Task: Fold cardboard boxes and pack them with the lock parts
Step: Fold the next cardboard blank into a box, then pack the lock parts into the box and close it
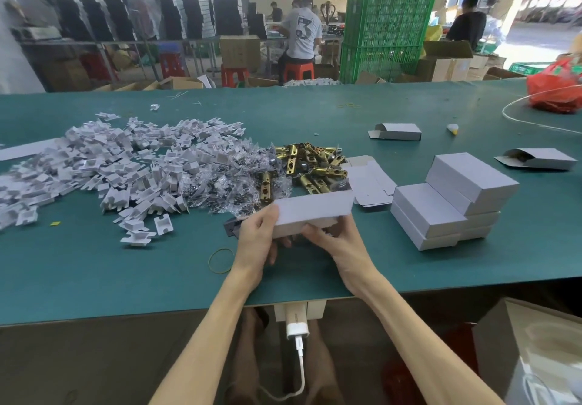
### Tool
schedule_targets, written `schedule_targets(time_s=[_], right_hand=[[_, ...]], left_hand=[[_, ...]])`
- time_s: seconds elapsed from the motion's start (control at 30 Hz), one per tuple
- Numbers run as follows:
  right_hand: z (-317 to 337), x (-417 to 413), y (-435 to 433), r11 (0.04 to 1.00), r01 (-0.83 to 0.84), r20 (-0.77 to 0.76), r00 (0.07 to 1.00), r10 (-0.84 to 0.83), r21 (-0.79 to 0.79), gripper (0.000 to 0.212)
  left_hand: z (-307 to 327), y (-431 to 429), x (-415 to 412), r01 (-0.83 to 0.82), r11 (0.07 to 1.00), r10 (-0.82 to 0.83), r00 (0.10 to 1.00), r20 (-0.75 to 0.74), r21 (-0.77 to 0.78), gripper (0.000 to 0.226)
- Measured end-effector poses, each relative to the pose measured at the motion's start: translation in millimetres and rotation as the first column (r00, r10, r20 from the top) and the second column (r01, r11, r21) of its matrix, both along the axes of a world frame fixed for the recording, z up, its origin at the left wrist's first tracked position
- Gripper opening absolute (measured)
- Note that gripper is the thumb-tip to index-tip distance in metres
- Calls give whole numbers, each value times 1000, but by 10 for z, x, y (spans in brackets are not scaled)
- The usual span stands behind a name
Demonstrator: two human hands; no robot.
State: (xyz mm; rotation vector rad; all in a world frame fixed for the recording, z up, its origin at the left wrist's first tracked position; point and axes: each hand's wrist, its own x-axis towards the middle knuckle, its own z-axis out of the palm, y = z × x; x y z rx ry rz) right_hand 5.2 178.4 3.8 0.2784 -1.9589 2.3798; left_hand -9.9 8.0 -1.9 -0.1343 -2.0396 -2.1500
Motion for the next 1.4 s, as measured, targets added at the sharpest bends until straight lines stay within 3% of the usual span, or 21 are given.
schedule_targets(time_s=[0.1,0.17,0.27,0.5,0.57,0.63,0.7,0.83,0.97,1.1,1.23,1.4], right_hand=[[20,-12,16,980,33,66,998,-21,-197,77],[52,-19,10,963,79,104,993,-54,-256,89],[76,-11,4,964,96,105,992,-72,-249,103],[61,-4,-4,983,19,55,998,-9,-185,120],[67,3,-5,988,9,51,999,-1,-152,116],[70,9,-2,995,-4,24,1000,7,-103,94],[81,19,-12,997,-12,1,1000,12,-71,63],[75,28,-28,1000,12,-14,1000,-11,18,43],[66,18,-13,998,14,13,1000,-15,55,34],[51,11,-28,999,28,36,999,-29,36,37],[32,-27,-63,990,52,29,998,-56,130,26],[217,-277,-78,940,143,-63,990,-130,308,30]], left_hand=[[74,46,26,26,998,-27,999,17,65,27],[82,39,28,56,998,-57,998,-22,-36,49],[90,38,64,166,972,-176,984,-43,-167,72],[82,48,63,271,936,-287,957,-45,-224,71],[79,42,67,281,935,-298,953,-49,-216,74],[74,37,68,278,939,-294,954,-55,-204,74],[57,45,57,268,942,-286,956,-66,-201,62],[28,47,59,197,966,-217,969,-115,-169,32],[1,16,31,20,1000,-22,996,-88,-24,29],[-23,2,-28,-170,968,164,985,47,187,28],[-24,3,-44,-202,958,194,979,61,201,27],[-20,8,-47,-164,960,159,986,40,226,21]])
